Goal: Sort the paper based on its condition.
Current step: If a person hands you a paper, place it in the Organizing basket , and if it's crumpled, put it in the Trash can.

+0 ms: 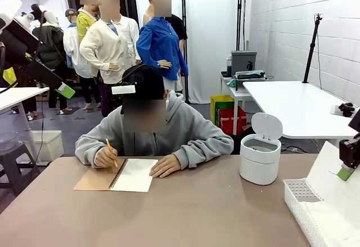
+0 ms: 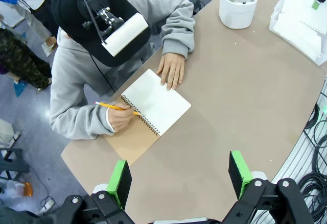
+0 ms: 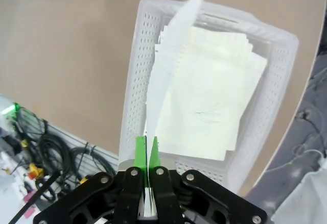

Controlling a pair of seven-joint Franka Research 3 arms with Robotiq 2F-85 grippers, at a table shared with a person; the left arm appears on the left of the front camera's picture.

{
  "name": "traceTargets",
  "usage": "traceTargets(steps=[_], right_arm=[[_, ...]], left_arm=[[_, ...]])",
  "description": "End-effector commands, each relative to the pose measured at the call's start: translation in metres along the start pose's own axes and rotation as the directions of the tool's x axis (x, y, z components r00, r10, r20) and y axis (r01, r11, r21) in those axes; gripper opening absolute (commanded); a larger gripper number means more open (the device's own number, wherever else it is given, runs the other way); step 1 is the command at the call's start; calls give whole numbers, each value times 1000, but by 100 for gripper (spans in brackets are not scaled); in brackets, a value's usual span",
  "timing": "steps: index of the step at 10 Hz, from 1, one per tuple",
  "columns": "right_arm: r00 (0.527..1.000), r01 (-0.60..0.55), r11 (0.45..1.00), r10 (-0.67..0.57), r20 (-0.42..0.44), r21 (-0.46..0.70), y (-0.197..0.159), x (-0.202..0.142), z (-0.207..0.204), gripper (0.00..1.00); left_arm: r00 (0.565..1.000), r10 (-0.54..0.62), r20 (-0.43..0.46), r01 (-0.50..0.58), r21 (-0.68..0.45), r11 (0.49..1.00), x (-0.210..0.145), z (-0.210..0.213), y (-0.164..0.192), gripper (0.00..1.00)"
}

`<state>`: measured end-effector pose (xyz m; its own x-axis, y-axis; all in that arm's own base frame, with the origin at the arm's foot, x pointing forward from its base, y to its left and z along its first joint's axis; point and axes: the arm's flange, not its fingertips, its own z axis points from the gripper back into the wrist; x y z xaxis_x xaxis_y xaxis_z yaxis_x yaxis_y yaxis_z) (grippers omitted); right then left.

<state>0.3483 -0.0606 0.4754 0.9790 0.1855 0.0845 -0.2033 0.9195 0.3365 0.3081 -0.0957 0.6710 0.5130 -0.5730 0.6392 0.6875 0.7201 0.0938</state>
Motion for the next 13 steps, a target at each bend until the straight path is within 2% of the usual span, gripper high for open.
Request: traceTargets(steps=[1,2,8,10,11,12,13], right_arm=[[999,-40,999,40,-18,10,1,4,-26,0],[998,-49,998,50,-45,28,-1,2,-38,0],[999,-27,998,30,-42,60,-11,-5,-94,0],[999,-4,998,6,-36,64,-17,-7,-95,0],[998,6,998,-2,-60,67,-19,-8,-98,0],[998,7,999,-4,-65,37,-16,8,-82,0],[998,7,999,-4,-65,37,-16,8,-82,0]], left_arm=[[1000,1,3,-1,-5,1000,0,0,1,100],[1000,1,3,-1,-5,1000,0,0,1,100],[1000,1,3,-1,-5,1000,0,0,1,100],[1000,1,3,-1,-5,1000,0,0,1,100],[1000,1,3,-1,-5,1000,0,0,1,100],[1000,1,3,-1,-5,1000,0,0,1,100],[1000,1,3,-1,-5,1000,0,0,1,100]])
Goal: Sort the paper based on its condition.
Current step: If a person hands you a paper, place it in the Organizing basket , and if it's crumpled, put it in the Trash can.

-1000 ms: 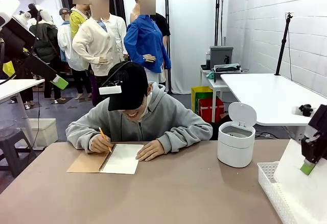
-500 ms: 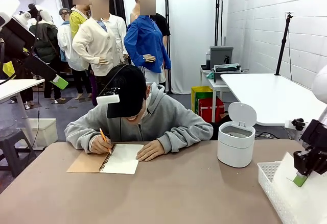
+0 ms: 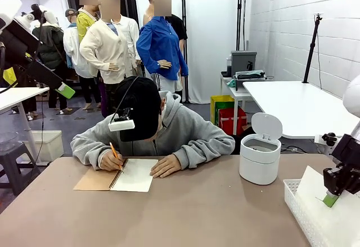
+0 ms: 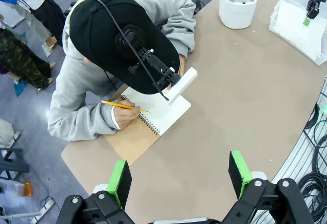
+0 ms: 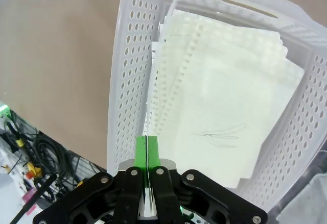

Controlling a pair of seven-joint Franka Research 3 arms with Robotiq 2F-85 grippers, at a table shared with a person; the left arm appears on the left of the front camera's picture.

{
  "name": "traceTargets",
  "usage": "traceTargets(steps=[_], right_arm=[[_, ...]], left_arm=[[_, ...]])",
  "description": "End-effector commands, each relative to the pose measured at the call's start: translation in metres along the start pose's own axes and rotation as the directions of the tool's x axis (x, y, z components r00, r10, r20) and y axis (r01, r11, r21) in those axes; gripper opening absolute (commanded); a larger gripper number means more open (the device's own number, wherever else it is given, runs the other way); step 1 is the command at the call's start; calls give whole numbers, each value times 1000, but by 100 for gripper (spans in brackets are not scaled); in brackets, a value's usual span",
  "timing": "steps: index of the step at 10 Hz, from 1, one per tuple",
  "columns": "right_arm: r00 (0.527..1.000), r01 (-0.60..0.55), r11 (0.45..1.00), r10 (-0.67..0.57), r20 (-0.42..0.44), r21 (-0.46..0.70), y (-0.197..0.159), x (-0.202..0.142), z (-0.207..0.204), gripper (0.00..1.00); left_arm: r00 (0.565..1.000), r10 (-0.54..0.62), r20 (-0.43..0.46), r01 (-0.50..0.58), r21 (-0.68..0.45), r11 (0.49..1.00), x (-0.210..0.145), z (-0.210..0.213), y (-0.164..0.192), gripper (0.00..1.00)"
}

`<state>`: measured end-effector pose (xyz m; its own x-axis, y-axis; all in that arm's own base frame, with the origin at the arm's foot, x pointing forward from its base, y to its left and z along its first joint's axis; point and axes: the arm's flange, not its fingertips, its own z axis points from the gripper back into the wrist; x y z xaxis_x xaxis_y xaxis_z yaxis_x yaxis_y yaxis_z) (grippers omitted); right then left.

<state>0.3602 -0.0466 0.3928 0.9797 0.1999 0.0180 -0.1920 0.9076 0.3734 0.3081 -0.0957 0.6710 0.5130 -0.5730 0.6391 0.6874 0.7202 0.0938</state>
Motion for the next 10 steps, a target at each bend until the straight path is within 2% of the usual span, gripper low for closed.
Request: traceTargets(steps=[1,2,3,5,7,10], right_arm=[[1000,-5,1000,5,3,-2,2,0,1,0],[1000,0,1000,0,0,0,0,0,0,5],[1000,6,1000,-6,-15,5,-2,0,5,23],[991,72,997,-72,-113,-9,-2,-6,8,61],[992,98,993,-104,-77,-71,-7,-5,20,98],[993,109,982,-114,-20,-155,-11,-4,42,100]], left_arm=[[1000,1,3,-1,-5,1000,0,0,1,100],[1000,1,3,-1,-5,1000,0,0,1,100],[1000,1,3,-1,-5,1000,0,0,1,100],[1000,1,3,-1,-5,1000,0,0,1,100],[1000,1,3,-1,-5,1000,0,0,1,100],[1000,1,3,-1,-5,1000,0,0,1,100]])
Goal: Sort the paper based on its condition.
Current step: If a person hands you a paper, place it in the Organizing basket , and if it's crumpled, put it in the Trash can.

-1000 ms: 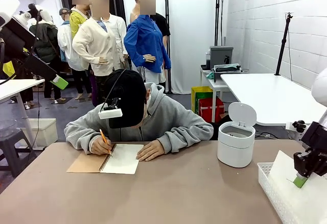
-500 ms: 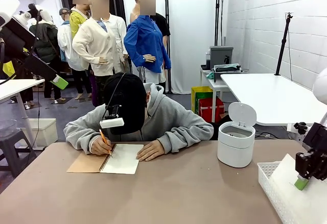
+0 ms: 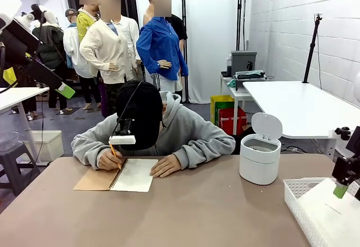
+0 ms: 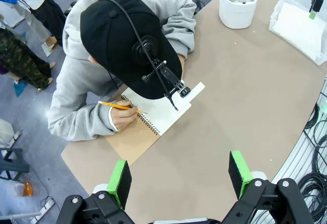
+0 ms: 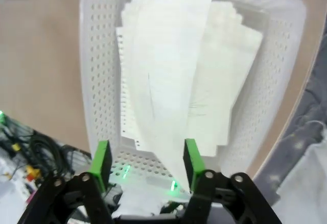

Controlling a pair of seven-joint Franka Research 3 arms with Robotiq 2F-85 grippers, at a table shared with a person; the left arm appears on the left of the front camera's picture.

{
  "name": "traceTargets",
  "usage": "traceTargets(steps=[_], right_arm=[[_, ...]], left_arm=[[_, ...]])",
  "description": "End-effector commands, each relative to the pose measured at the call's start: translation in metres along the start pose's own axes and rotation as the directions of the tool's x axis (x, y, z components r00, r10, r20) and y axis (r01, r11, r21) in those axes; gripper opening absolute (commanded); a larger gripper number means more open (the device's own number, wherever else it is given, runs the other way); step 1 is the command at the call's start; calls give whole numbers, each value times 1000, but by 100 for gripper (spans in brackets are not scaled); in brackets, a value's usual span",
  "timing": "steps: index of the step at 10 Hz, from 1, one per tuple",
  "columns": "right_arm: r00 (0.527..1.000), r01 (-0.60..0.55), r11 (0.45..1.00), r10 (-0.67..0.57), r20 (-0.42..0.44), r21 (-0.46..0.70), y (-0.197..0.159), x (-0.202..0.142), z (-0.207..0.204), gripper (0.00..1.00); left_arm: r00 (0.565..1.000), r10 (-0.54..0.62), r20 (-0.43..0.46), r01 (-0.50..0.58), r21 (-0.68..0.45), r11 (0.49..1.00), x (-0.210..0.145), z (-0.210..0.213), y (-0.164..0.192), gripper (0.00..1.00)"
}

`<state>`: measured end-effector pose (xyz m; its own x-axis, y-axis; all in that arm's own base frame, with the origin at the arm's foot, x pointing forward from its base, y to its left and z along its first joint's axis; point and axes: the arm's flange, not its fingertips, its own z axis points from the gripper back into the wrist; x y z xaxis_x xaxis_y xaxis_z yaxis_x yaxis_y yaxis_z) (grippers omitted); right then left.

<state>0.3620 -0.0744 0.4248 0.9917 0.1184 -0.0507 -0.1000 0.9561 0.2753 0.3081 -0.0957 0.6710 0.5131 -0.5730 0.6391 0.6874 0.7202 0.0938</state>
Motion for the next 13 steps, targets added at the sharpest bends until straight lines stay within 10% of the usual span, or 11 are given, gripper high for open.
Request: traceTargets(steps=[1,7,13], right_arm=[[1000,8,998,-6,31,-56,3,1,13,100],[955,-239,968,248,164,-74,49,-10,94,100],[969,-186,978,198,144,-92,48,-8,90,100]], left_arm=[[1000,1,3,-1,-5,1000,0,0,1,100],[1000,1,3,-1,-5,1000,0,0,1,100],[1000,1,3,-1,-5,1000,0,0,1,100]])
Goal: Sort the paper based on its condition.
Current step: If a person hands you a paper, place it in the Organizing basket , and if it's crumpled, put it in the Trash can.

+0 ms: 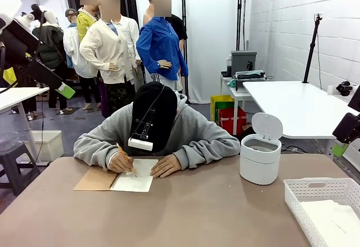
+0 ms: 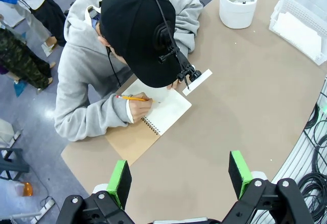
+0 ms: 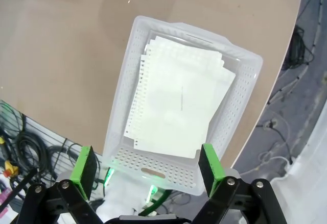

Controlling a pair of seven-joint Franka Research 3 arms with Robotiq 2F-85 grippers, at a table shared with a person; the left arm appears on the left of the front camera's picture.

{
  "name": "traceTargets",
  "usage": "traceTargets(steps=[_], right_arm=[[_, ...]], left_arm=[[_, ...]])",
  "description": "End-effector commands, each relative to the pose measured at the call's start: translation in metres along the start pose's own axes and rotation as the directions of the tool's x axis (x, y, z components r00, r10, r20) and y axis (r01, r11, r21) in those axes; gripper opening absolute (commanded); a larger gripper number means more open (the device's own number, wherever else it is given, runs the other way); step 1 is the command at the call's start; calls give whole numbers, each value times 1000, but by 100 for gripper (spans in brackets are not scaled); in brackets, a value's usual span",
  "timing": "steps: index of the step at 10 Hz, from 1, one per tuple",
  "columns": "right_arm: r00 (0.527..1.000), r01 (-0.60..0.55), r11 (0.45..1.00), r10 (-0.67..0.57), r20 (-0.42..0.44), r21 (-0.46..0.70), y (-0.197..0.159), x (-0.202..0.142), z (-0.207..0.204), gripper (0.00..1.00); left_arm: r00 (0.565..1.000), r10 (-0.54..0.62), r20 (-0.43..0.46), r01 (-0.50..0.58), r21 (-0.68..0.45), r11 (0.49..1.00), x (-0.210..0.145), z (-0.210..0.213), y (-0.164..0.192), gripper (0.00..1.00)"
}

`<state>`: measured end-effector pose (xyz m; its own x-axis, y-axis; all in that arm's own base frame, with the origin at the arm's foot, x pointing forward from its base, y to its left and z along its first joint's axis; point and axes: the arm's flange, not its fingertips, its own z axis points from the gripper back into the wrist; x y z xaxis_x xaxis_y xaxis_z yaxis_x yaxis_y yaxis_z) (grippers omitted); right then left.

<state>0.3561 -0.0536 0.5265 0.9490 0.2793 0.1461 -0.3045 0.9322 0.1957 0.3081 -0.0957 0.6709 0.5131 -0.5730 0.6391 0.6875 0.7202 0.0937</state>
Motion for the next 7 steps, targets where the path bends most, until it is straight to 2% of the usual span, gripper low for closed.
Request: traceTargets(steps=[1,2,5,7], right_arm=[[1000,-1,1000,1,3,-1,1,0,1,100],[991,-134,989,134,4,57,16,7,-2,100],[918,-396,915,392,59,76,82,49,5,100],[879,-475,873,463,118,110,121,68,24,100]], left_arm=[[1000,1,3,-1,-5,1000,0,1,1,100],[1000,1,3,-1,-5,1000,0,1,1,100],[1000,1,3,-1,-5,1000,0,1,1,100],[1000,1,3,-1,-5,1000,0,1,1,100]])
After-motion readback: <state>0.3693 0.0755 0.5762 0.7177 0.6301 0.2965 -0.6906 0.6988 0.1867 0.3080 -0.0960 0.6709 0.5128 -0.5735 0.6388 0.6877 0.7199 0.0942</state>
